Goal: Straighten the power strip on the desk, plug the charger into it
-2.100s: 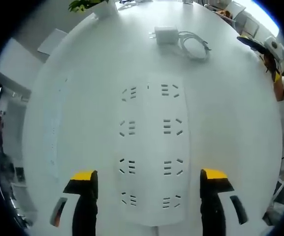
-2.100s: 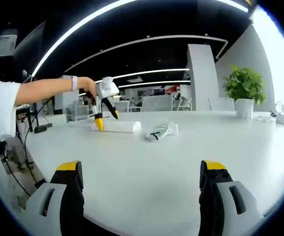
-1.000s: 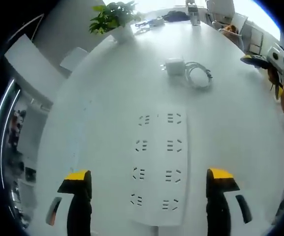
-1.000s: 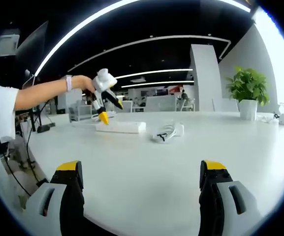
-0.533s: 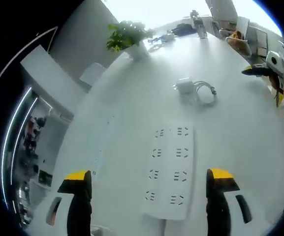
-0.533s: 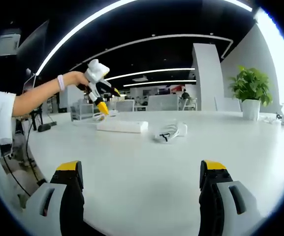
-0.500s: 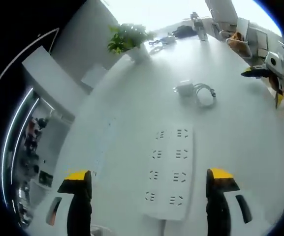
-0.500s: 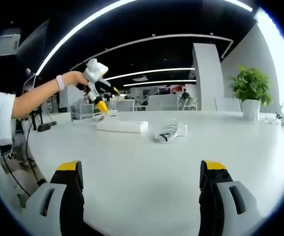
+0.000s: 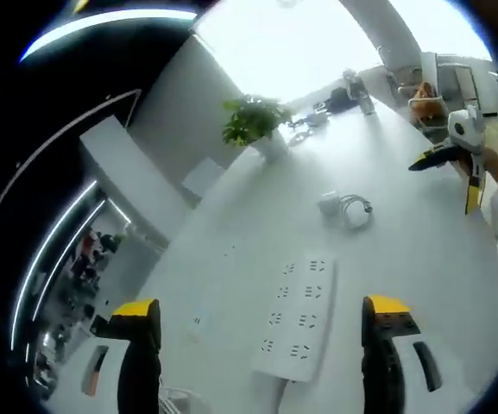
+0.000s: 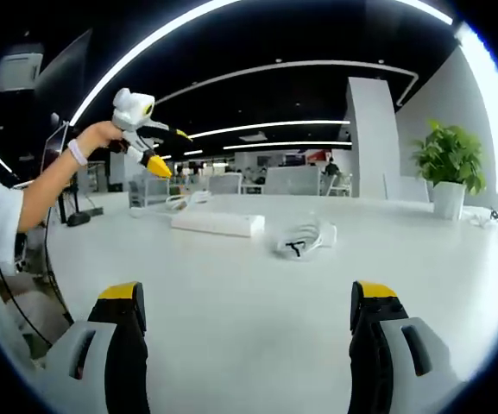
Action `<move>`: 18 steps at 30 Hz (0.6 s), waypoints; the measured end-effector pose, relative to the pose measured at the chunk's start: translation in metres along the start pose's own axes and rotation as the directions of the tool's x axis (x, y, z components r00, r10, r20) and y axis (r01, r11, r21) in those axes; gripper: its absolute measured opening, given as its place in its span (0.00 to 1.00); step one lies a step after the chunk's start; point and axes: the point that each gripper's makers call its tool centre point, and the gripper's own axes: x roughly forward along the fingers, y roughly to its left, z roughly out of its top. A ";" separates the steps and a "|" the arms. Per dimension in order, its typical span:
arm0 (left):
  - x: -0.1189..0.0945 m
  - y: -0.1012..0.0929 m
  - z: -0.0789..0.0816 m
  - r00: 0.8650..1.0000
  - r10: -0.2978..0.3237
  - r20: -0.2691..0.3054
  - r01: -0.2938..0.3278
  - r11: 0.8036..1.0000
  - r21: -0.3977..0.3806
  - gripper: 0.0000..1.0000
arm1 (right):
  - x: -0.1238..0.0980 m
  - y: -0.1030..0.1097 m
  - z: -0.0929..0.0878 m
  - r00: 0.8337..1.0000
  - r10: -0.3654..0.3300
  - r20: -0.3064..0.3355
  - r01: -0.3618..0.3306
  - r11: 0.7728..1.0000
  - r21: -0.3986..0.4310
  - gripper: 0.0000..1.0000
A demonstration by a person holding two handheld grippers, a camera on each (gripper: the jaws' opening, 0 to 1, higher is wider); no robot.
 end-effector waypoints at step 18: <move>-0.066 -0.018 0.001 0.976 0.160 0.150 -0.153 0.987 -0.057 0.99 | 0.007 -0.004 0.002 1.000 0.008 -0.004 -0.008 1.000 -0.012 0.99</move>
